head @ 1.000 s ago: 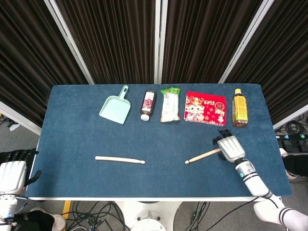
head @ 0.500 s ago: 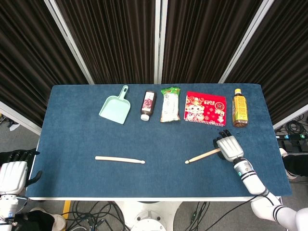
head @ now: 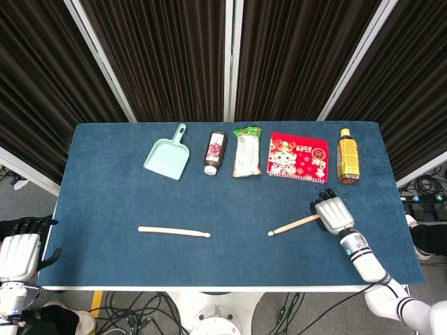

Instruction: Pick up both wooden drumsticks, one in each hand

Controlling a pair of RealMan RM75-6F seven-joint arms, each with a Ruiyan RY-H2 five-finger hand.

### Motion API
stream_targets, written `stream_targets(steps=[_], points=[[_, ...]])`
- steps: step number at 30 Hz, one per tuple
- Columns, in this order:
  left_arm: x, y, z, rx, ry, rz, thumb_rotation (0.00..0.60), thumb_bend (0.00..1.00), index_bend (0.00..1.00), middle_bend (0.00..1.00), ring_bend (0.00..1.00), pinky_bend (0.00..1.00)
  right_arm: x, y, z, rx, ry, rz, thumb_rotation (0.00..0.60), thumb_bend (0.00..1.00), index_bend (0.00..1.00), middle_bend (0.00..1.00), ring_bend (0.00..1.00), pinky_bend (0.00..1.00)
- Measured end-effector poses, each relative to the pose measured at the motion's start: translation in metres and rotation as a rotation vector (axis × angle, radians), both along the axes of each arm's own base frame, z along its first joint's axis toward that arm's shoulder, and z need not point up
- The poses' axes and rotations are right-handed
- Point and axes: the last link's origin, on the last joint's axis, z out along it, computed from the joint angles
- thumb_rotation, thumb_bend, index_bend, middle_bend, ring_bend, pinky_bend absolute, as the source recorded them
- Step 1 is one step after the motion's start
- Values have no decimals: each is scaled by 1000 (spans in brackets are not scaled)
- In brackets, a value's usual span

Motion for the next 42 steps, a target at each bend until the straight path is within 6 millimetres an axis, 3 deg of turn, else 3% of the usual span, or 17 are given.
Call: stream_targets(steps=[8, 11, 15, 20, 25, 31, 42], points=[[11, 25, -8, -70, -44, -56, 600, 235, 294, 259, 211, 234, 9, -2, 14, -30, -112, -23, 600, 465, 607, 565, 278, 164], [19, 45, -16, -122, -50, -97, 600, 235, 326, 276, 281, 361, 17, -6, 30, -59, -193, -42, 600, 466, 607, 565, 278, 164], [33, 71, -33, -202, -33, -150, 600, 236, 378, 343, 485, 674, 27, -16, 62, -117, -278, -57, 600, 471, 607, 563, 278, 165], [49, 93, -60, -283, 50, -205, 600, 237, 418, 416, 658, 802, 39, -26, 95, -176, -327, -63, 600, 471, 608, 562, 278, 165], [64, 101, -95, -335, 118, -237, 600, 238, 440, 457, 711, 838, 46, -28, 112, -205, -354, -73, 600, 471, 609, 563, 278, 165], [77, 101, -130, -372, 154, -251, 600, 239, 454, 485, 731, 867, 41, -25, 109, -198, -350, -104, 600, 471, 609, 563, 278, 165], [92, 108, -161, -403, 194, -233, 600, 253, 453, 487, 739, 871, 30, -21, 104, -202, -362, -137, 600, 471, 609, 561, 278, 165]])
